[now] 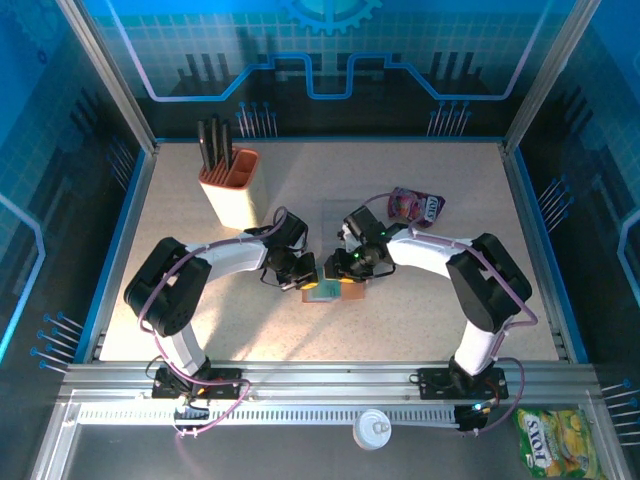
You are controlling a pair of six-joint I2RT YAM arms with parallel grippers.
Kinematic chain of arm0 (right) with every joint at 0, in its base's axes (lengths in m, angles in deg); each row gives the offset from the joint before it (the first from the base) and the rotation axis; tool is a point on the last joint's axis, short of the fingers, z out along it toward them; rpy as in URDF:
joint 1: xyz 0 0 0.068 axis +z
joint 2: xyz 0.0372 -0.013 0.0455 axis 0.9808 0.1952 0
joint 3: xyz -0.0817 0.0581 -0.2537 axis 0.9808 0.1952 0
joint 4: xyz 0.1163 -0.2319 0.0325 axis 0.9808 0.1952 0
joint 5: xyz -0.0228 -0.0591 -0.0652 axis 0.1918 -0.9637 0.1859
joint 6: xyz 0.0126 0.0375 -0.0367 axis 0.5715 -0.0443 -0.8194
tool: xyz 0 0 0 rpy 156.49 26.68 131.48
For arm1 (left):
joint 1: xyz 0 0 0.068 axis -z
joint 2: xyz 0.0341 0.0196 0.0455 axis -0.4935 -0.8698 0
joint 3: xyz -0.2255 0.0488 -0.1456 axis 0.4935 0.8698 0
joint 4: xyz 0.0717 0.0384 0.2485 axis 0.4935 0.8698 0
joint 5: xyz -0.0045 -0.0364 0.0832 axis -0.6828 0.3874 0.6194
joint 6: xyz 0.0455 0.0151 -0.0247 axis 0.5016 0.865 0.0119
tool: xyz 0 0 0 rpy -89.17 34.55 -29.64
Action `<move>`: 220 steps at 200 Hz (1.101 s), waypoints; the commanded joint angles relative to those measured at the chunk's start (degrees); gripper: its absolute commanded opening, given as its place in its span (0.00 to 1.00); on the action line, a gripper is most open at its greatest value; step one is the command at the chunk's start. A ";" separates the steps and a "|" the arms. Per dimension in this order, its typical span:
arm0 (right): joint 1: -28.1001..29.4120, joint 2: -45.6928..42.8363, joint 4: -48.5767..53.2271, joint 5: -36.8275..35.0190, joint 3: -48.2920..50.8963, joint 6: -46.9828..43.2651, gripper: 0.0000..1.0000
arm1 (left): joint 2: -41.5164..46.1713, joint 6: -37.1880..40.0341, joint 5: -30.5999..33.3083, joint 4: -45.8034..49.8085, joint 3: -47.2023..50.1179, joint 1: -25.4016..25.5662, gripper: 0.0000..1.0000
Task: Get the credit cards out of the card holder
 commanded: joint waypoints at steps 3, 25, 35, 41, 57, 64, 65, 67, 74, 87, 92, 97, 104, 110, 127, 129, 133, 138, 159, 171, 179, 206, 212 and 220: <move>-0.90 -1.06 1.22 -0.32 0.74 0.49 0.43 | 1.43 1.27 2.05 3.36 -1.13 0.16 0.00; -0.92 -0.38 1.95 -0.56 0.57 0.41 0.43 | 2.75 1.41 2.21 4.20 -2.20 0.09 0.00; -0.92 0.18 2.14 -0.54 0.36 0.32 0.43 | 3.16 1.48 2.13 4.64 -2.66 0.11 0.00; -0.92 0.48 2.12 -0.52 0.37 0.23 0.43 | 3.41 1.51 1.93 4.88 -2.89 0.11 0.00; -0.90 1.00 1.79 0.03 0.26 0.23 0.43 | 3.81 1.44 1.24 4.93 -3.31 0.19 0.00; -0.88 1.10 1.60 0.29 0.30 0.23 0.43 | 3.71 1.52 0.73 4.93 -3.56 0.17 0.01; -0.90 1.07 1.55 0.35 0.34 0.23 0.42 | 3.66 1.48 0.68 4.93 -3.59 0.21 0.00; -0.94 1.12 1.51 0.32 0.37 0.23 0.42 | 3.56 1.58 0.56 4.93 -3.66 0.12 0.00; -0.92 1.14 1.35 0.56 0.34 0.23 0.42 | 3.07 1.67 0.06 5.10 -3.86 0.22 0.00; -0.92 1.22 1.24 0.62 0.29 0.14 0.42 | 1.95 1.65 -0.46 4.91 -3.82 0.28 0.01; -0.92 1.27 1.21 0.58 0.20 0.12 0.42 | 1.58 1.59 -0.59 4.64 -3.66 0.34 0.01; -0.92 1.42 1.32 0.62 0.23 0.06 0.41 | 1.28 1.46 -0.75 4.26 -3.42 0.37 0.01; -0.92 1.59 1.45 0.66 0.12 -0.01 0.41 | 0.94 1.27 -1.13 3.54 -2.96 0.42 0.00; -0.92 1.68 1.59 0.71 0.12 -0.04 0.41 | 0.66 1.04 -1.46 2.83 -2.44 0.42 0.00; -0.92 1.88 2.06 0.92 0.06 -0.17 0.41 | 0.24 0.39 -1.80 1.46 -1.32 0.42 0.00; -0.92 1.90 2.10 0.93 0.08 -0.13 0.41 | 0.18 0.32 -1.87 1.23 -1.24 0.38 0.00; -0.92 1.86 2.18 0.93 -0.01 -0.21 0.41 | 0.04 0.22 -1.99 0.95 -0.97 0.42 0.00; -0.92 1.88 2.28 0.92 0.09 -0.23 0.41 | -0.08 0.11 -2.09 0.69 -0.75 0.37 0.00; -0.92 2.16 2.61 1.02 0.11 -0.66 0.41 | -1.24 -0.14 -2.79 0.03 -0.46 0.41 0.00; -0.96 2.41 2.64 1.12 0.04 -0.74 0.41 | -1.86 -0.23 -2.86 0.03 -0.42 0.42 0.00; -1.01 2.52 2.62 1.15 0.09 -0.75 0.41 | -2.03 -0.25 -2.84 0.12 -0.29 0.40 0.01; -1.01 2.79 2.47 1.41 -0.15 -0.91 0.41 | -2.15 0.03 -2.01 1.26 -0.38 0.41 0.00; -1.03 2.76 2.34 1.54 -0.11 -0.91 0.41 | -2.18 0.11 -1.85 1.42 -0.37 0.40 0.00; -1.01 2.81 2.14 1.68 -0.05 -0.83 0.41 | -2.19 0.12 -1.75 1.64 -0.29 0.33 0.00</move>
